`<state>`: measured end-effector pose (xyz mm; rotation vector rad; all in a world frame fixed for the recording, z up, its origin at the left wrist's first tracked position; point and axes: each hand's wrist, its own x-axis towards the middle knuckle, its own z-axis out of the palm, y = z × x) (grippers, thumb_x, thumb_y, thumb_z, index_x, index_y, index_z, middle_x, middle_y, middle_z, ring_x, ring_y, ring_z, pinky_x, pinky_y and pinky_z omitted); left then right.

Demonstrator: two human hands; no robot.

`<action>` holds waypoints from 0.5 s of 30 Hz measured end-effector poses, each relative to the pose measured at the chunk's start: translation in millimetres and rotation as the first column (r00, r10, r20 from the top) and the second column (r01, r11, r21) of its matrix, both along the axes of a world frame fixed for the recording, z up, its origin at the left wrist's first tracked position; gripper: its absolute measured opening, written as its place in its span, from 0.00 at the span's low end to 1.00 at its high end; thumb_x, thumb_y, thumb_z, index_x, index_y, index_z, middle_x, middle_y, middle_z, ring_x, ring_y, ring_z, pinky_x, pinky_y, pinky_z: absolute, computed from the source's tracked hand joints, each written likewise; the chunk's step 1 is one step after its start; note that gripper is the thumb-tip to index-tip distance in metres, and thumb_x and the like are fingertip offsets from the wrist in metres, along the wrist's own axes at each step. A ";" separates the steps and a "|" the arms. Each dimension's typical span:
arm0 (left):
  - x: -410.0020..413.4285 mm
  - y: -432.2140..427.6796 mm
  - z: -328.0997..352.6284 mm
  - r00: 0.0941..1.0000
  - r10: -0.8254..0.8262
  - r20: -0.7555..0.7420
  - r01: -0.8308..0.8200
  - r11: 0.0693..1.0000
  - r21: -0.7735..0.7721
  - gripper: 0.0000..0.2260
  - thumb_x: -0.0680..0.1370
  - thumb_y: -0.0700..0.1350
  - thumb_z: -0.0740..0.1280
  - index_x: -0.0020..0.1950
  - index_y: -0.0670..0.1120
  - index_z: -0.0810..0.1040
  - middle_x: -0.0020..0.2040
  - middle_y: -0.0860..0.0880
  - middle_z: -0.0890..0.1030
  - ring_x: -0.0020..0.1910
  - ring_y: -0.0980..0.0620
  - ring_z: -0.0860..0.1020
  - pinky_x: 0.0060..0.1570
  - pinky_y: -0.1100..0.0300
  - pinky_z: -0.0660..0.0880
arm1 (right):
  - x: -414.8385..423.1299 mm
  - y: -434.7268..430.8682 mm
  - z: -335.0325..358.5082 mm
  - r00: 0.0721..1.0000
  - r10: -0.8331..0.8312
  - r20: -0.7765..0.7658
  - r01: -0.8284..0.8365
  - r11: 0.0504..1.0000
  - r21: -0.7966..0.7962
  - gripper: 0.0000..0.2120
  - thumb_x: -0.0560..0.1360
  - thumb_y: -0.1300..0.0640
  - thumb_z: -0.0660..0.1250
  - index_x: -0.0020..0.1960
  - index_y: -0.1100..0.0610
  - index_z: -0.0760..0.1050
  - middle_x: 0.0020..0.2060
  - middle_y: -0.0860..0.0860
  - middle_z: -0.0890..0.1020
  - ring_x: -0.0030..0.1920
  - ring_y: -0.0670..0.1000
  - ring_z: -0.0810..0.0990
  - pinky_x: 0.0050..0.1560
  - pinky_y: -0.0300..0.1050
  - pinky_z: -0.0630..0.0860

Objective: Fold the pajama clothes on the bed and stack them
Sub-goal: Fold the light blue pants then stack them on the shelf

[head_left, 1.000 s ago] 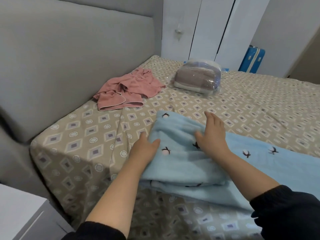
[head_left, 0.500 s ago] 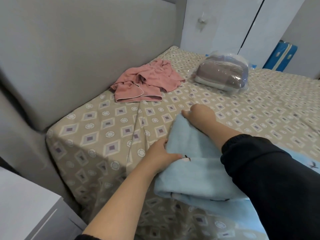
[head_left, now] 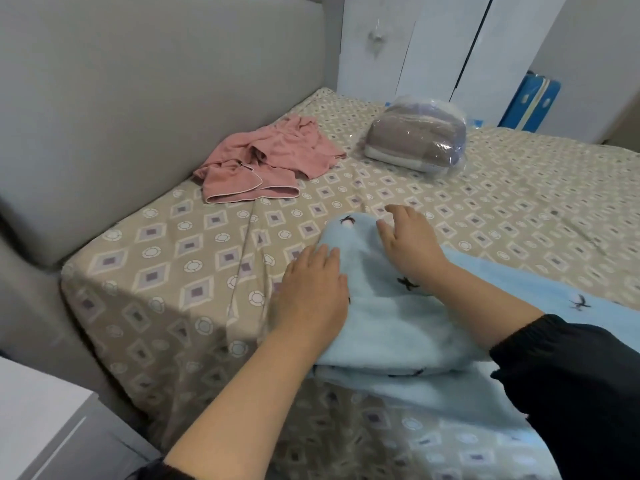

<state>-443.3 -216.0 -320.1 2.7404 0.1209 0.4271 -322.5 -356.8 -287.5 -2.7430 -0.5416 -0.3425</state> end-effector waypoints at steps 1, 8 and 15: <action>1.2 -8.4 0.0 0.999 -0.050 -0.016 0.051 0.998 0.047 0.25 0.83 0.52 0.50 0.78 0.45 0.55 0.78 0.48 0.58 0.77 0.47 0.52 0.74 0.49 0.50 | -11.8 -10.7 -5.5 1.000 0.007 0.026 -0.003 0.990 -0.143 0.22 0.81 0.50 0.54 0.71 0.59 0.64 0.72 0.56 0.66 0.72 0.58 0.61 0.71 0.55 0.54; -0.6 -37.7 -25.6 0.935 -0.178 -0.308 0.250 0.944 0.215 0.33 0.78 0.68 0.42 0.79 0.54 0.42 0.79 0.49 0.38 0.77 0.46 0.35 0.72 0.43 0.33 | -11.3 -79.8 -29.0 0.955 -0.048 -0.293 -0.038 0.959 -0.282 0.25 0.82 0.43 0.47 0.78 0.47 0.52 0.78 0.47 0.52 0.77 0.49 0.49 0.73 0.60 0.45; -0.4 -33.9 -31.7 0.946 -0.195 -0.260 0.254 0.943 0.214 0.35 0.72 0.71 0.37 0.78 0.59 0.40 0.79 0.50 0.38 0.77 0.46 0.35 0.72 0.41 0.34 | 27.7 -92.6 -5.8 0.842 -0.252 -0.476 0.337 0.936 0.100 0.26 0.83 0.47 0.49 0.60 0.68 0.73 0.60 0.64 0.76 0.57 0.61 0.74 0.52 0.48 0.65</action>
